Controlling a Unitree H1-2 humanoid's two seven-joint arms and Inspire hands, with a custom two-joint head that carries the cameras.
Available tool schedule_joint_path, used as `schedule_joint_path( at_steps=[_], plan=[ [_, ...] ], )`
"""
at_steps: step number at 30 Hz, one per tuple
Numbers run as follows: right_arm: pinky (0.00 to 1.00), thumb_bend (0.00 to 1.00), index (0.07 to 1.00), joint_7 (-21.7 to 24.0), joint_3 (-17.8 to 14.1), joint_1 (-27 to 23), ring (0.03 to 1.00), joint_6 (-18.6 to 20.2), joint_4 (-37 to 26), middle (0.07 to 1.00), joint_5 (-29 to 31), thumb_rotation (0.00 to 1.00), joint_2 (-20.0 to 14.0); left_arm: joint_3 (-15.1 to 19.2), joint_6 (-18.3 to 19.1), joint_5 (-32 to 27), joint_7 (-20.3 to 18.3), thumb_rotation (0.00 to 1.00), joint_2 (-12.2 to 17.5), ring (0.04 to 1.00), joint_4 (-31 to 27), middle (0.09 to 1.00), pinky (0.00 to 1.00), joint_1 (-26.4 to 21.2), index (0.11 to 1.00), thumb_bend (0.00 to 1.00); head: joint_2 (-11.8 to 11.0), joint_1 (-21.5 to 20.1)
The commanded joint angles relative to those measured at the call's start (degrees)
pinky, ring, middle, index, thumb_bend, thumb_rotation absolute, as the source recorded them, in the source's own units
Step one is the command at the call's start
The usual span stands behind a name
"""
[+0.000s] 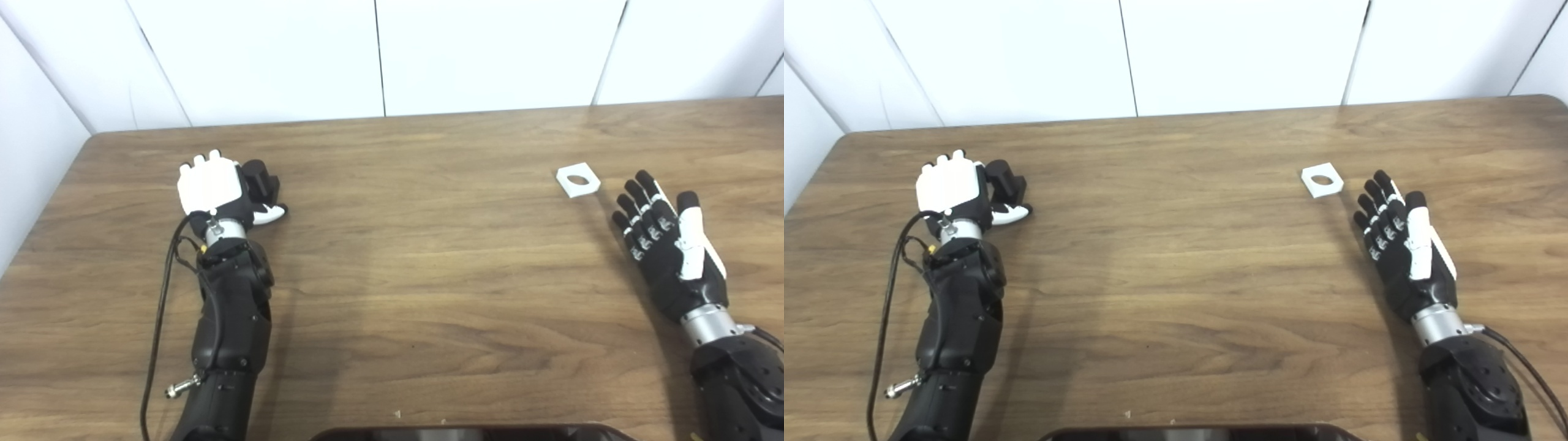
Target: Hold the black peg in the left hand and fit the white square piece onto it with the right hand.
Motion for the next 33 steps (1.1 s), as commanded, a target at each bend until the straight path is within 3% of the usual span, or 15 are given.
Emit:
schedule_joint_path(
  at_steps=[1,22,25,33],
  plan=[
    [1.0,0.63,1.0,0.3,0.0,-0.2,1.0,0.0,0.2,1.0,0.1,1.0,-0.2,-0.1,0.4,0.0,0.2,0.29,1.3,1.0,-1.0,0.979,1.0,-1.1,0.653,0.72,0.1,0.0],
    [1.0,0.63,1.0,0.1,-0.4,-0.3,1.0,0.6,-0.5,1.0,0.4,1.0,-0.5,-0.8,0.4,-6.3,2.7,0.13,1.9,1.0,-2.9,0.963,1.0,0.4,0.586,0.68,0.3,-0.3],
    [1.0,0.63,1.0,0.1,-0.4,-0.3,1.0,0.7,-0.6,1.0,0.5,1.0,-0.5,-0.9,0.4,-7.5,3.3,0.08,2.0,1.0,-2.9,0.963,1.0,0.6,0.507,0.54,0.3,-0.5],
    [1.0,0.64,1.0,-0.2,-0.3,-0.2,1.0,0.7,-0.9,1.0,-0.2,1.0,-0.9,-1.1,0.4,-10.2,4.3,0.06,2.0,1.0,-3.4,0.954,1.0,1.0,0.489,0.52,0.4,-0.5]
  ],
)
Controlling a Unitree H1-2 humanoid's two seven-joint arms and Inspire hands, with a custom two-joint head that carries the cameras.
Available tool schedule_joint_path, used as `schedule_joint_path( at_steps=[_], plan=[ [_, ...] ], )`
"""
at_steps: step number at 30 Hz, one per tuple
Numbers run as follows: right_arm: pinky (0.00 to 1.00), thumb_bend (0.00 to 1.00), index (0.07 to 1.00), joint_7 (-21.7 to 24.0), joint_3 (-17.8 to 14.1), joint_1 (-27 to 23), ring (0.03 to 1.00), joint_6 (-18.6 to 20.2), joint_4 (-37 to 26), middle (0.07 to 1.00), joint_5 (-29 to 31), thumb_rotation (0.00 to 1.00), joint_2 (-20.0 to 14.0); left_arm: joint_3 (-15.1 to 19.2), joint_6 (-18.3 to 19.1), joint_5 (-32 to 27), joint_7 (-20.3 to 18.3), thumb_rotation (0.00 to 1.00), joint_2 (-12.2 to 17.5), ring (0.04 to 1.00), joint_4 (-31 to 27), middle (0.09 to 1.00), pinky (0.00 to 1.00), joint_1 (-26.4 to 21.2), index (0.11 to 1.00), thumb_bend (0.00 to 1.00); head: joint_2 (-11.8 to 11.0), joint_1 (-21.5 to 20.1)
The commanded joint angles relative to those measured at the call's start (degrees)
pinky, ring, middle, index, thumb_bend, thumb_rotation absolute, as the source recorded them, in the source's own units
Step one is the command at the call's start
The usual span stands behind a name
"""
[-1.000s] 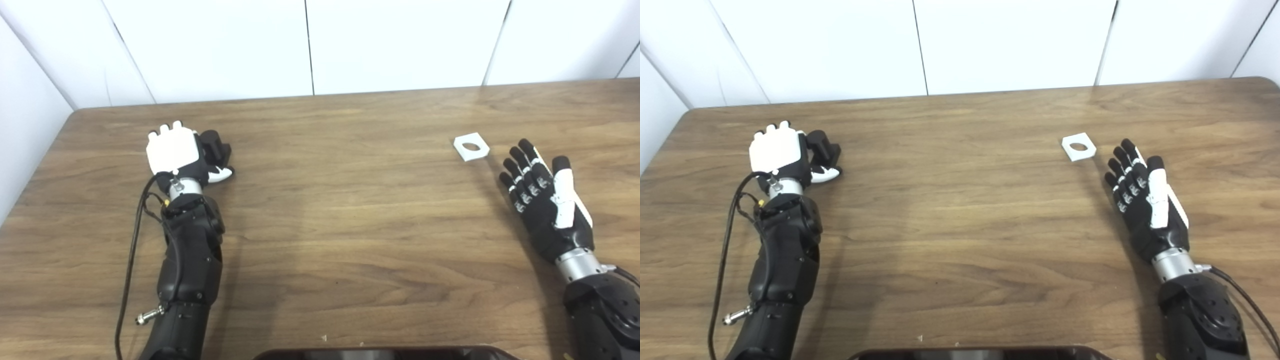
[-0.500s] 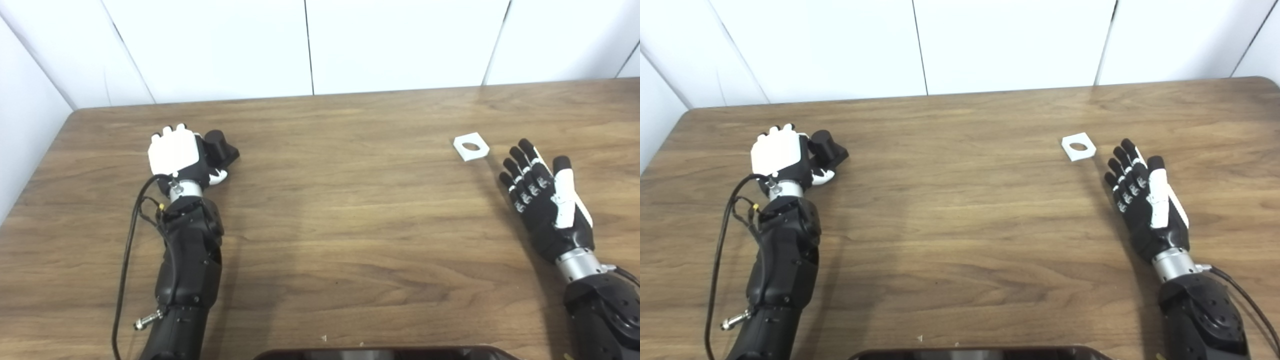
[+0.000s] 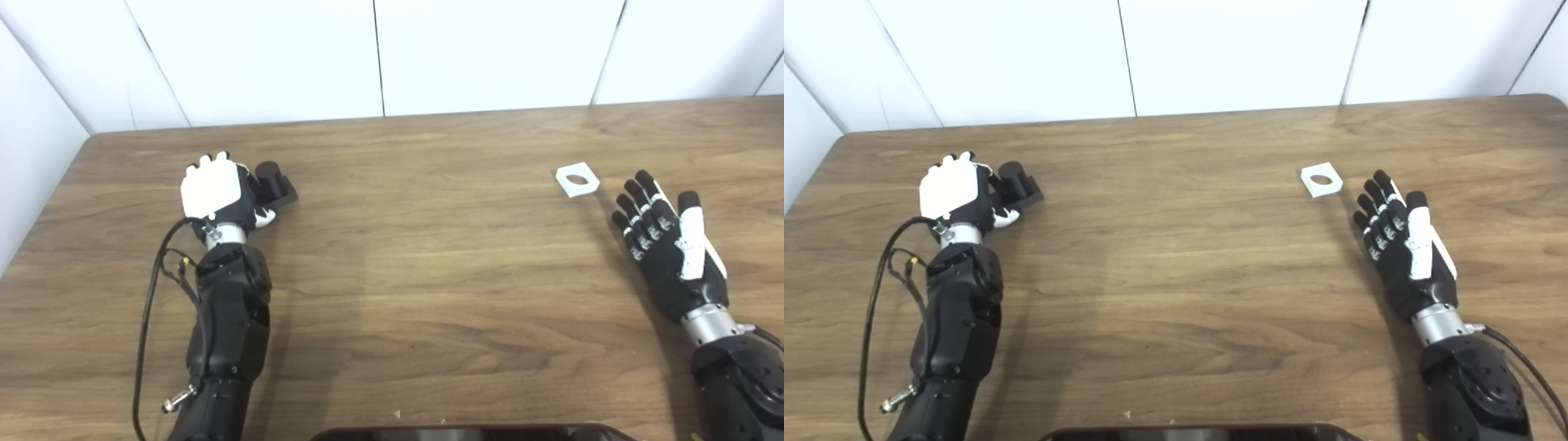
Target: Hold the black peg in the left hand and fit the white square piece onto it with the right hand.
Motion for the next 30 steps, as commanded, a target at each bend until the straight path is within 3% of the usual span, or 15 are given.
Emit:
schedule_joint_path(
  at_steps=[1,13,30],
  plan=[
    [1.0,0.64,1.0,-0.2,-0.2,-0.2,1.0,0.3,-0.8,1.0,-0.3,1.0,-0.6,-0.1,0.6,-0.5,0.9,0.06,1.0,1.0,-1.5,0.954,1.0,-0.6,0.489,0.52,0.0,0.1],
    [1.0,0.63,1.0,0.0,-0.5,-0.4,1.0,0.0,-0.3,1.0,0.2,1.0,-0.6,-1.2,0.6,-4.2,3.4,0.06,1.1,1.0,-1.7,0.946,1.0,-0.4,0.49,0.52,0.0,-0.1],
    [1.0,0.63,1.0,-0.1,-0.2,-0.6,1.0,1.0,-0.6,1.0,-0.2,1.0,-0.8,-2.1,0.6,-4.8,2.9,0.06,1.1,1.0,-3.2,0.931,1.0,0.1,0.492,0.52,0.3,0.2]
  ],
)
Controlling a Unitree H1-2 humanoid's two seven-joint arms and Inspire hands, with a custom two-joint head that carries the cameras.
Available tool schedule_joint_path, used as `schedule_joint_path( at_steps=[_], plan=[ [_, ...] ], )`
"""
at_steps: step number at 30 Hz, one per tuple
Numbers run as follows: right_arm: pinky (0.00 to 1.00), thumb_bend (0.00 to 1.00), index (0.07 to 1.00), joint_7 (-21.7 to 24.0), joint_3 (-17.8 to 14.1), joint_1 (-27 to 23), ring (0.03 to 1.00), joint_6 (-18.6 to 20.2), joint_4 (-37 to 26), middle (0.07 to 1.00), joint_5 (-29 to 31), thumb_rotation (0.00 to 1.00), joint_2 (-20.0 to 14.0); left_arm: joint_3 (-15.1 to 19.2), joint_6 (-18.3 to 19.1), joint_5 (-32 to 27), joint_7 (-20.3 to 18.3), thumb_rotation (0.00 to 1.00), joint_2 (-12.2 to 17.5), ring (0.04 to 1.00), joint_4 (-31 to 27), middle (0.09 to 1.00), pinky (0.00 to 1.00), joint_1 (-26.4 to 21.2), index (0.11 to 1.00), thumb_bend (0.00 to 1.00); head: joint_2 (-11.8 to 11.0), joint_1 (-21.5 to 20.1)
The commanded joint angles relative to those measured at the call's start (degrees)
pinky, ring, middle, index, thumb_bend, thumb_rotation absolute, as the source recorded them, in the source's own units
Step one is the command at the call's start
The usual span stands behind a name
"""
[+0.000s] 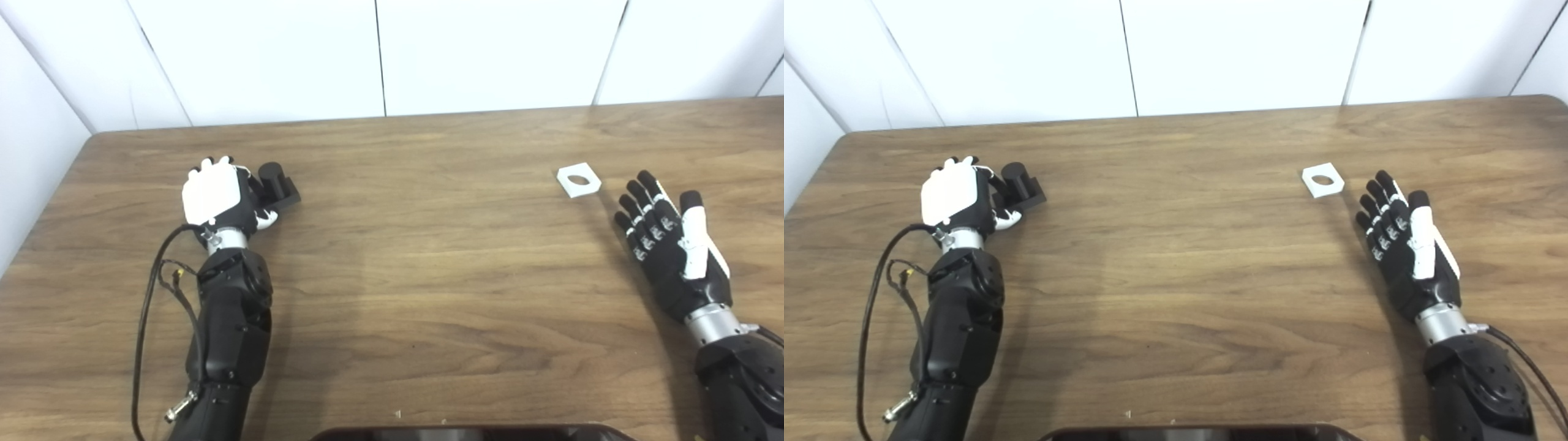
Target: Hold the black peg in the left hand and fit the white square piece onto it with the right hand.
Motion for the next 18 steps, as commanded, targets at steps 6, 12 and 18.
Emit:
schedule_joint_path(
  at_steps=[6,12,18],
  plan=[
    [1.0,0.63,1.0,-0.1,0.1,-0.9,1.0,0.2,-0.2,1.0,-0.3,1.0,-0.2,-1.1,0.3,-0.8,-1.1,0.06,0.7,1.0,-4.3,0.927,1.0,0.2,0.491,0.52,-0.1,0.1],
    [1.0,0.64,1.0,-0.1,0.3,-0.9,1.0,0.5,-0.3,1.0,-0.3,1.0,-0.2,-2.3,0.3,-1.9,-2.1,0.06,0.5,1.0,-7.3,0.932,1.0,2.2,0.492,0.52,0.0,0.1],
    [1.0,0.64,1.0,0.1,0.2,-1.1,1.0,0.5,0.0,1.0,-0.1,1.0,-0.2,-3.7,0.3,-2.8,-2.9,0.06,0.1,1.0,-10.3,0.94,1.0,4.1,0.492,0.52,-0.1,0.1]
  ],
)
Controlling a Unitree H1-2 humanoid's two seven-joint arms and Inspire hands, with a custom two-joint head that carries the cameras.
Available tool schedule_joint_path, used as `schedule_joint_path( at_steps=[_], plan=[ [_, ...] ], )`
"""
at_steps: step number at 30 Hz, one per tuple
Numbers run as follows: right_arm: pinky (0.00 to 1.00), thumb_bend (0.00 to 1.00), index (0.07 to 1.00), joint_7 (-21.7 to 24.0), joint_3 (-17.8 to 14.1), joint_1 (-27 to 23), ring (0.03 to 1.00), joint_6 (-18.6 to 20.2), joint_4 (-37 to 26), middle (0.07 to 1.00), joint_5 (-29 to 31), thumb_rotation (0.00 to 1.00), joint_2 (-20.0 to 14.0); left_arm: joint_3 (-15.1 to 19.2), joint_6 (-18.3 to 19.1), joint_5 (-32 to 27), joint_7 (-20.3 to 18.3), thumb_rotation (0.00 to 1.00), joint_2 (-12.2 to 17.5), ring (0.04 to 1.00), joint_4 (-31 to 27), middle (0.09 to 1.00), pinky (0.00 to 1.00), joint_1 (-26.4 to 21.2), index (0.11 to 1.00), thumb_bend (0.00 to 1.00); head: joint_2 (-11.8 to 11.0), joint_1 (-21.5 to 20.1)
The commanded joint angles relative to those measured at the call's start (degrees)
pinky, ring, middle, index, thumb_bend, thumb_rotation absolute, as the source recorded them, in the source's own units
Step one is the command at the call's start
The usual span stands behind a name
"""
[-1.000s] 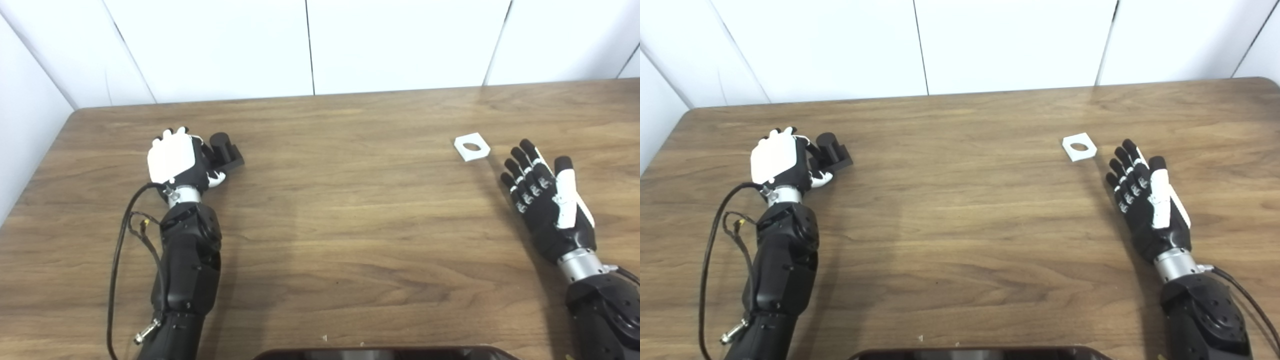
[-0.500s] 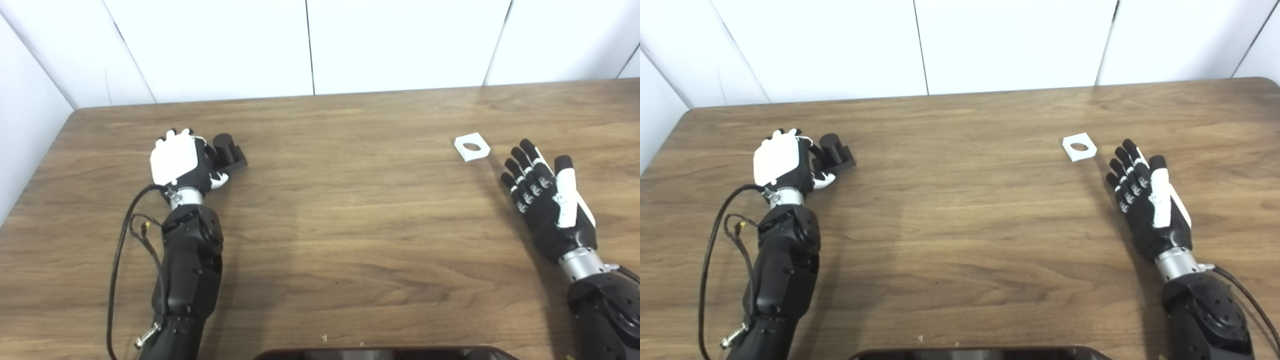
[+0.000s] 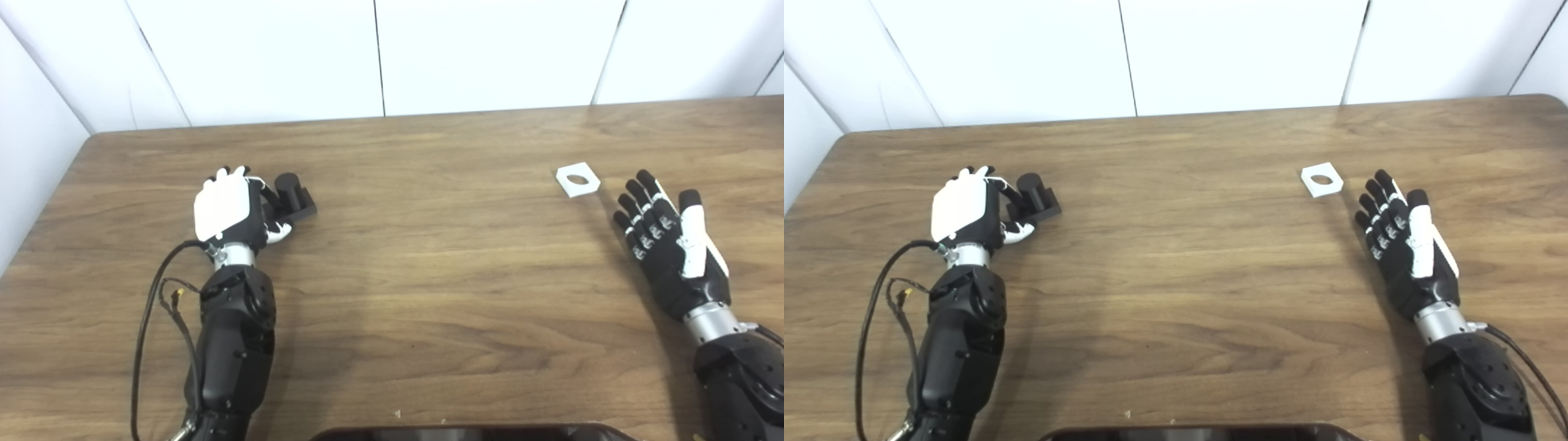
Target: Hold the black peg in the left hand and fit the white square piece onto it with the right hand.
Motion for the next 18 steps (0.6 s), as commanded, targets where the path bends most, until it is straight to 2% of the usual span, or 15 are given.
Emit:
schedule_joint_path(
  at_steps=[1,18],
  plan=[
    [1.0,0.64,1.0,0.2,0.1,-0.9,1.0,0.3,0.0,1.0,0.1,1.0,-0.3,-0.8,0.2,0.0,0.1,0.06,0.0,1.0,-2.8,0.94,1.0,-0.4,0.492,0.52,0.0,0.0],
    [1.0,0.63,1.0,0.0,0.3,-0.9,1.0,-0.3,0.3,1.0,-0.1,1.0,0.1,-6.0,-0.1,-2.1,-2.2,0.06,-1.8,1.0,-10.9,0.942,1.0,4.4,0.493,0.52,0.2,-0.2]
  ],
)
